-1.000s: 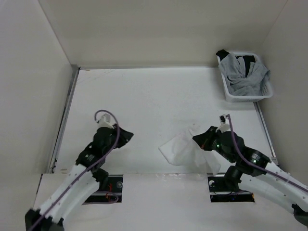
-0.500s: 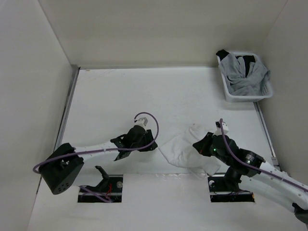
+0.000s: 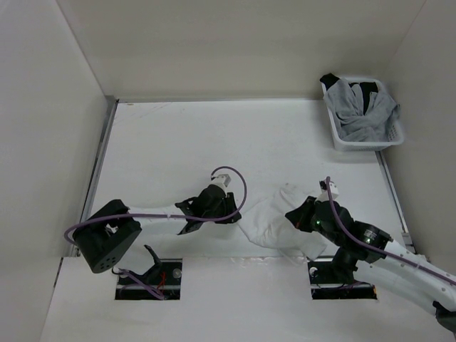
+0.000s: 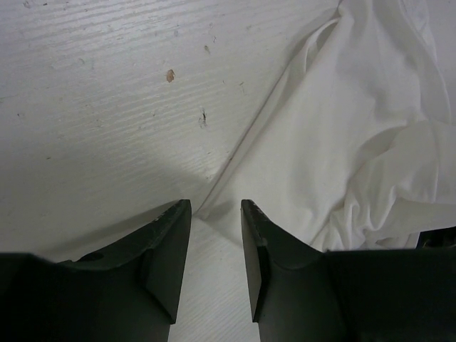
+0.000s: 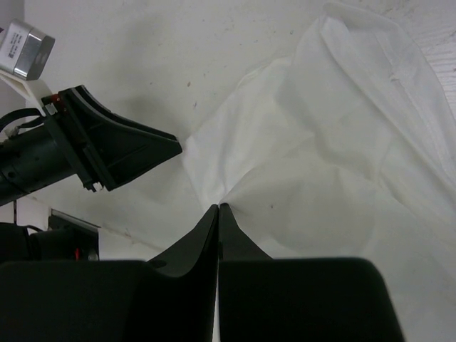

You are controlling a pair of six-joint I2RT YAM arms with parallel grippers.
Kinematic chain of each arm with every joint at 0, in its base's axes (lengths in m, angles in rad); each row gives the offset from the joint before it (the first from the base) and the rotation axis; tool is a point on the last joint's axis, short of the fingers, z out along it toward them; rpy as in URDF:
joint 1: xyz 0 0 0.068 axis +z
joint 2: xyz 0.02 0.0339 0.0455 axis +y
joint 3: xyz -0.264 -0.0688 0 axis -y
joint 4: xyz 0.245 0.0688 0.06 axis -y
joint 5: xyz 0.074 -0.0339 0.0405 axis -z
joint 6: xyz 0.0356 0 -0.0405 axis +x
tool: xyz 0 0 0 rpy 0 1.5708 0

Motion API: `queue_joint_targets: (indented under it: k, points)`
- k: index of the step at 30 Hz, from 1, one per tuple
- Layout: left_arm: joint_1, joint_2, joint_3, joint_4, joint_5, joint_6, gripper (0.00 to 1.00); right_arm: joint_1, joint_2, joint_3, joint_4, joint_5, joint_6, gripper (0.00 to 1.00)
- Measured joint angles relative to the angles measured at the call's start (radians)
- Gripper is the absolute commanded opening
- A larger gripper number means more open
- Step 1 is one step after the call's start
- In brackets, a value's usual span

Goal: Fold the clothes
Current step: Fold the tank top

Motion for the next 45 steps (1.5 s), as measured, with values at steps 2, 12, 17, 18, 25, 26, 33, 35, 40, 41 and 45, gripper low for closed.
queue_joint_targets:
  k: [2,12,17,18,25,26,33,35,40,41,45]
  points:
    - [-0.001,0.006,0.000,0.006,0.002,0.002,0.29,0.000,-0.005,0.000,0.000,0.000,0.000,0.02]
    - [-0.012,0.051,0.022,0.011,0.021,0.025,0.00,0.000,-0.009,0.000,0.001,0.000,0.000,0.02]
    - [0.021,-0.041,0.022,-0.078,0.025,0.031,0.00,0.000,-0.009,0.000,0.002,0.000,-0.002,0.01]
    - [0.035,-0.099,0.022,-0.111,0.024,0.031,0.00,0.000,-0.009,0.001,0.002,0.000,-0.003,0.01]
    - [0.101,-0.695,0.126,-0.412,-0.069,0.031,0.00,0.051,-0.093,0.070,-0.056,0.009,-0.012,0.00]
    - [0.103,-0.756,0.164,-0.457,-0.091,0.032,0.00,0.076,-0.117,0.095,-0.073,0.015,-0.012,0.00]
    - [0.065,-0.998,0.394,-0.706,-0.227,0.026,0.00,0.357,-0.198,0.278,-0.125,0.121,0.000,0.00]
    - [0.056,-1.029,0.426,-0.753,-0.256,0.019,0.00,0.452,-0.185,0.315,-0.126,0.169,0.004,0.00]
    - [0.068,-1.050,0.428,-0.843,-0.294,-0.009,0.00,0.642,-0.079,0.365,-0.124,0.300,0.011,0.00]
    - [0.069,-1.046,0.420,-0.854,-0.298,-0.015,0.00,0.655,-0.055,0.365,-0.127,0.317,0.011,0.00]
    - [0.101,-0.995,0.358,-0.857,-0.313,-0.026,0.01,0.508,0.013,0.357,-0.123,0.310,-0.007,0.00]
